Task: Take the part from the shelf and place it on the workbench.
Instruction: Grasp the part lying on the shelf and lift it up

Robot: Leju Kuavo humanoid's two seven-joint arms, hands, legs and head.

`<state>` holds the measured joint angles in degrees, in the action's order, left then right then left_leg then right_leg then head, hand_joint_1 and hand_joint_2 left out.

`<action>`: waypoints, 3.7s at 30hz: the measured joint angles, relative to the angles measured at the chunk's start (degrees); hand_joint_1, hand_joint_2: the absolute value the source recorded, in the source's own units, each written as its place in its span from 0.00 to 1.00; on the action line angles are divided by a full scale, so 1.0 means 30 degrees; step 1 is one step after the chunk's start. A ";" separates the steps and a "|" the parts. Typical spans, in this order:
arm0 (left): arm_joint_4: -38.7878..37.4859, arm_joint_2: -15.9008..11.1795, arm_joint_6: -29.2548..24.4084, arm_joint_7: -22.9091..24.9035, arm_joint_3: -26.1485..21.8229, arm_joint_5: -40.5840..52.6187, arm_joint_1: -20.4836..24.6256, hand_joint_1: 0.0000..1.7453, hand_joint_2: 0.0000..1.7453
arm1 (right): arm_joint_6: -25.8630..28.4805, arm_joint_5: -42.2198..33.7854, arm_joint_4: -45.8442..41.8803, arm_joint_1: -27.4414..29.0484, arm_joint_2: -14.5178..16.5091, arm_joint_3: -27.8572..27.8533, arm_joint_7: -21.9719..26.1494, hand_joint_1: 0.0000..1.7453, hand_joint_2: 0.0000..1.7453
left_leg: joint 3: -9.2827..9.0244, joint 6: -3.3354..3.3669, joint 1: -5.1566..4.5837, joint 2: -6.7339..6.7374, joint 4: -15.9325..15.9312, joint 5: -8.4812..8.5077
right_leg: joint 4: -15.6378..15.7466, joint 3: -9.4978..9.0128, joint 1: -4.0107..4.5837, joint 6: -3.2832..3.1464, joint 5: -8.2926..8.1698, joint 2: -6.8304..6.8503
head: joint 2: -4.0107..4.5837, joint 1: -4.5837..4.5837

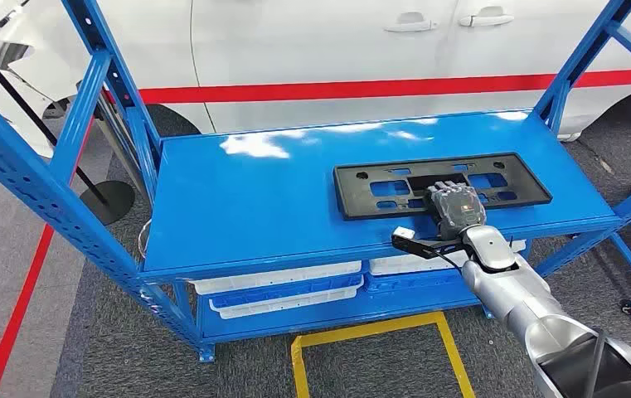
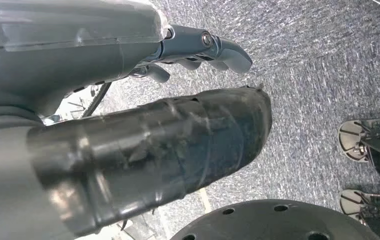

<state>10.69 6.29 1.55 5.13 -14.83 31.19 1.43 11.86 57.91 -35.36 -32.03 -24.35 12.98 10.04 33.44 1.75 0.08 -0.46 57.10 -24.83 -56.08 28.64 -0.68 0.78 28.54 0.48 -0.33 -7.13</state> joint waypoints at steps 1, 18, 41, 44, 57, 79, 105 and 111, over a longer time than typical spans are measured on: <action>0.0000 0.0000 0.0000 -0.0006 -0.0009 -0.0002 0.0001 0.00 0.00 | -0.0064 0.0033 0.0015 -0.0029 0.0012 0.0012 -0.0006 0.98 1.00 | -0.0003 0.0000 0.0002 0.0000 0.0000 0.0000 | -0.0002 -0.0002 0.0002 -0.0001 0.0003 0.0000 | 0.0000 0.0000; 0.0000 0.0084 0.0002 -0.0300 -0.0483 0.0055 -0.0007 0.00 0.25 | 0.0957 0.0284 0.0588 -0.0169 0.0902 0.0233 -0.0108 1.00 1.00 | -0.0029 -0.0005 0.0017 0.0003 -0.0002 0.0003 | -0.0013 -0.0034 0.0010 0.0001 0.0012 -0.0004 | 0.0000 0.0000; 0.0000 0.0175 -0.0127 -0.0889 -0.1920 -0.0113 -0.0162 0.00 1.00 | 0.0791 -0.2829 -1.0511 0.2618 0.0457 0.0211 0.1153 1.00 1.00 | 0.0041 0.0025 -0.0101 0.0011 0.0131 -0.0061 | -0.0057 0.0044 -0.0066 0.0061 0.0047 -0.0007 | 0.0000 -0.0002; 0.0000 0.0169 -0.0148 -0.0865 -0.1946 0.0036 -0.0181 0.00 1.00 | 0.0303 -0.3199 -1.3157 0.3060 -0.0254 -0.0179 0.1093 1.00 1.00 | 0.0082 0.0098 -0.0135 0.0003 0.0195 -0.0131 | -0.0064 0.0042 -0.0082 0.0130 0.0083 0.0001 | 0.0000 -0.0002; 0.0000 0.0259 -0.0166 -0.0898 -0.1949 0.0377 -0.0092 0.00 1.00 | 0.0093 -0.3024 -1.6278 0.3943 -0.1760 -0.1029 0.0951 1.00 1.00 | -0.0105 0.0192 0.0175 -0.0005 0.0298 -0.0264 | -0.2501 0.1722 -0.0451 0.0682 0.0139 -0.0108 | 0.0002 -0.0009; 0.0005 0.0327 -0.0135 -0.0862 -0.1949 0.0725 0.0028 0.00 1.00 | -0.0606 -0.2873 -1.6697 0.4110 -0.2277 -0.1155 0.0829 1.00 1.00 | -0.1371 0.0356 -0.0068 0.0283 -0.0128 -0.1091 | -0.1365 0.3281 0.0053 0.0099 -0.1768 -0.0083 | 0.0002 -0.0002; 0.0046 0.0335 -0.0069 -0.0849 -0.1956 0.1308 -0.0012 0.00 1.00 | -0.1067 -0.2833 -1.6045 0.3006 -0.2242 -0.0212 0.0621 1.00 1.00 | -0.1840 0.0365 -0.0188 -0.1001 0.1034 -0.2159 | -0.1199 0.3720 0.0098 -0.0462 -0.2425 -0.1493 | 0.0000 0.0018; 0.0049 0.0370 -0.0051 -0.0849 -0.2024 0.1326 0.0027 0.00 1.00 | -0.1049 -0.2812 -1.6027 0.3160 -0.2381 -0.0148 0.0388 1.00 1.00 | -0.2056 0.0714 -0.0097 -0.0150 -0.0792 -0.1122 | -0.1731 0.4312 0.0049 0.0131 -0.1816 -0.1285 | 0.0002 -0.0002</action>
<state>10.84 7.40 1.40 2.58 -20.90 35.17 1.51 8.71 49.47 -83.44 -22.55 -31.49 12.54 11.21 27.27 3.89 -0.21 -0.91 54.72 -28.20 -61.27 41.58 -0.54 1.18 23.09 -3.38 -0.32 -7.13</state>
